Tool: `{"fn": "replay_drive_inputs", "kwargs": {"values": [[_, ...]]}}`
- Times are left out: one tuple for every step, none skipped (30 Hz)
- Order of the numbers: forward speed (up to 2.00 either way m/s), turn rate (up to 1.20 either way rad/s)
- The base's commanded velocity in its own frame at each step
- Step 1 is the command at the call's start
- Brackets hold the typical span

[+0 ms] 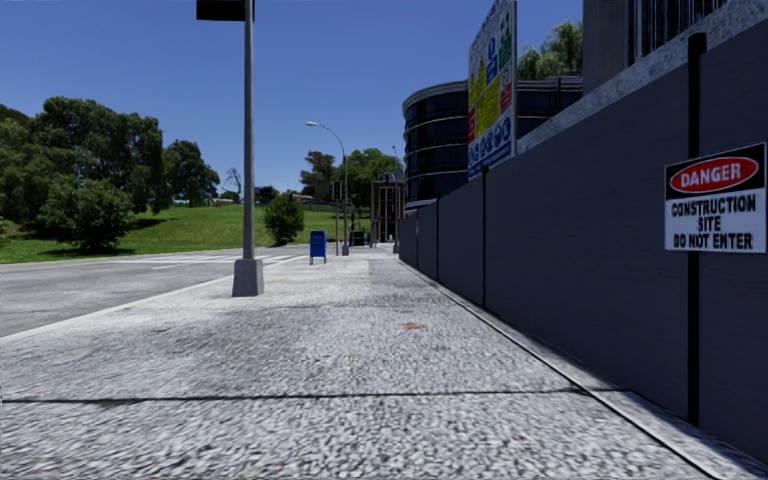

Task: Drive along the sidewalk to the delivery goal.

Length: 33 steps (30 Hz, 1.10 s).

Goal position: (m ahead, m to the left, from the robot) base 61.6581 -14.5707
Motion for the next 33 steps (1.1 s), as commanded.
{"fn": "replay_drive_inputs", "kwargs": {"values": [[2.00, 0.00], [2.00, 0.00], [2.00, 0.00], [2.00, 0.00], [2.00, 0.00], [2.00, 0.00], [2.00, 0.00], [2.00, 0.14], [2.00, 0.25], [2.00, 0.25], [2.00, 0.69], [2.00, 0.89], [2.00, 0.93], [2.00, 0.44], [2.00, 0.44], [2.00, 0.00], [2.00, 0.00], [2.00, 0.00], [2.00, 0.00], [2.00, 0.00], [2.00, 0.00], [2.00, 0.00], [2.00, 0.00], [2.00, 0.00], [2.00, 0.00], [2.00, 0.00], [2.00, 0.00], [2.00, 0.00], [2.00, 0.00], [2.00, 0.00], [2.00, 0.00], [2.00, 0.00], [2.00, 0.00]]}}
